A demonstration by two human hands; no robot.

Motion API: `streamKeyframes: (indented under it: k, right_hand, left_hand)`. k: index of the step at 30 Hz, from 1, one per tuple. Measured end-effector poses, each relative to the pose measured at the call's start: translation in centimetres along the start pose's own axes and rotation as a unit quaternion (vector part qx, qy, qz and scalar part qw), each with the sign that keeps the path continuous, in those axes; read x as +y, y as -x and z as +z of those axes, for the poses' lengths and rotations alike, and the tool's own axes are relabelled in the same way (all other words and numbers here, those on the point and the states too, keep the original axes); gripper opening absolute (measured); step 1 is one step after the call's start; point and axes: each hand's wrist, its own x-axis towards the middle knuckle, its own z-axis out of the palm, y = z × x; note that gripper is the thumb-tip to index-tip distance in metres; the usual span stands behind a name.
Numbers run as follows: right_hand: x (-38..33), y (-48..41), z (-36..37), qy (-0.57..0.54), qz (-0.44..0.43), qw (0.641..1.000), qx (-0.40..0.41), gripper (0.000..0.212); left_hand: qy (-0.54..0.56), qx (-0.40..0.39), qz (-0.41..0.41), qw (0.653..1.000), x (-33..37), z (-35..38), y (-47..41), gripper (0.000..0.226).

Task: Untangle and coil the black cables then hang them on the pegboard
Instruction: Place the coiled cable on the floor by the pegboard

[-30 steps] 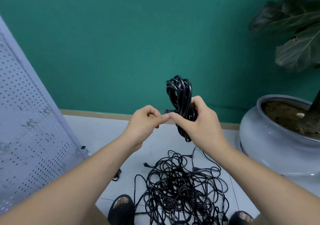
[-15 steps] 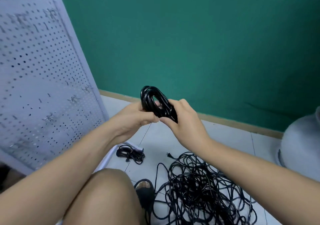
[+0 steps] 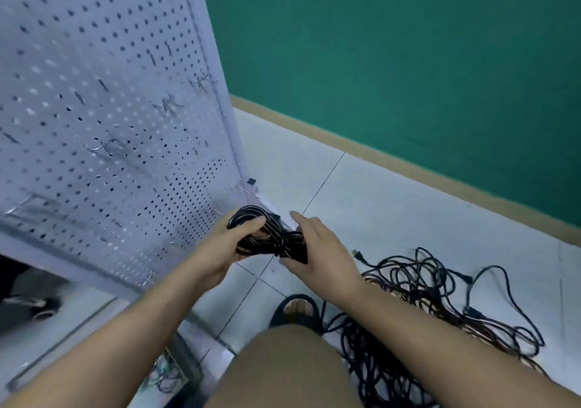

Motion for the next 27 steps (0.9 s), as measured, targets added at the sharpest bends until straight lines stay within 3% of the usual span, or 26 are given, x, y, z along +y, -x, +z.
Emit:
streamKeyframes:
  k: [3,7,16,21,27]
  right_hand:
    - [3.0,-0.7,4.8,0.019,0.059,0.996,-0.062,0.084]
    - [5.8,-1.3,10.6,-0.067,0.136,0.974,-0.167,0.073]
    - [9.8,-4.8,19.3,-0.021,0.149,0.976,-0.157,0.073]
    - [10.9,-6.2,21.9,0.046,0.145,0.980,-0.126,0.070]
    - [11.3,-5.5,23.4,0.093,0.148,0.973,-0.151,0.065]
  left_hand:
    - [0.013,0.019,-0.045,0.999,-4.5,-2.6,-2.7,0.057]
    - [0.017,0.024,-0.125,0.992,-9.8,-4.8,-5.7,0.052]
    - [0.116,0.077,-0.179,0.974,-16.8,-7.2,-13.2,0.013]
    - [0.133,0.074,-0.164,0.975,-18.4,-7.8,-17.2,0.021]
    - [-0.008,0.123,-0.180,0.976,-20.6,-8.5,-18.8,0.020]
